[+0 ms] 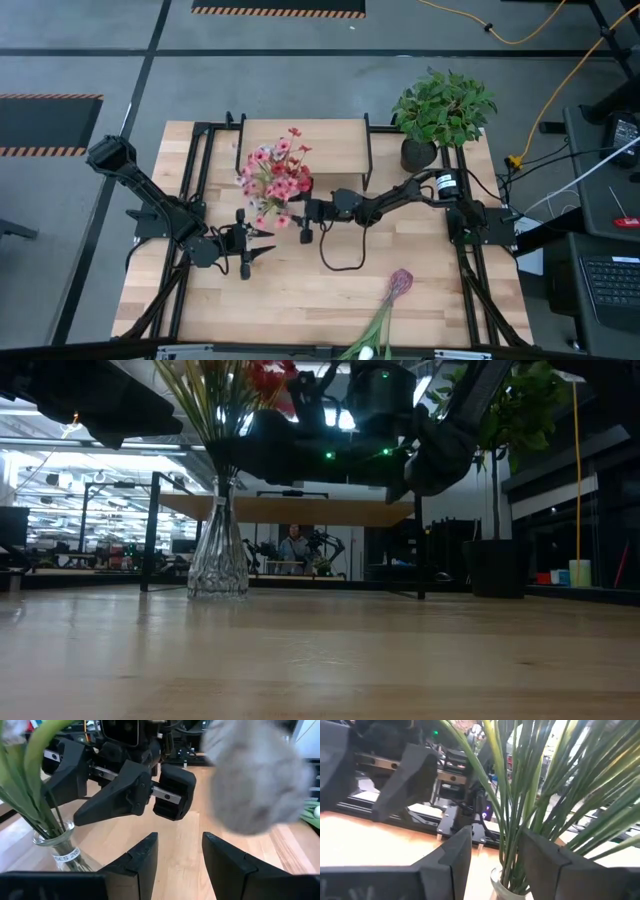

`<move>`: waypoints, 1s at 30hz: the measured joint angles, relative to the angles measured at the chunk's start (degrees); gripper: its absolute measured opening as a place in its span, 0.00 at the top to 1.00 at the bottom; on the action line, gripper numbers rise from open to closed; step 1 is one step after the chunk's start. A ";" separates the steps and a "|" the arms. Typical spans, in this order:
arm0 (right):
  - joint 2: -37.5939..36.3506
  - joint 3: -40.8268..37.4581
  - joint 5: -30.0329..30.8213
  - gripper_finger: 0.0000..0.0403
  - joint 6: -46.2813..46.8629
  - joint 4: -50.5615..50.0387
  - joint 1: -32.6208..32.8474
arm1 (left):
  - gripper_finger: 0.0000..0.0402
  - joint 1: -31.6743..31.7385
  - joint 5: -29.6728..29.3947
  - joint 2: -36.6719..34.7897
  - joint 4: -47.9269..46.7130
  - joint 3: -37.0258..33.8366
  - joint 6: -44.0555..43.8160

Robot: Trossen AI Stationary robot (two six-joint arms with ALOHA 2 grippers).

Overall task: Pick and place flowers into a vace then onto a shelf
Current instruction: Put the pink flowers into the transparent vase

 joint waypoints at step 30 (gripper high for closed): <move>-3.08 -0.04 18.41 0.60 -10.09 -3.94 5.18 | 0.63 0.00 0.88 -0.02 0.04 0.02 0.03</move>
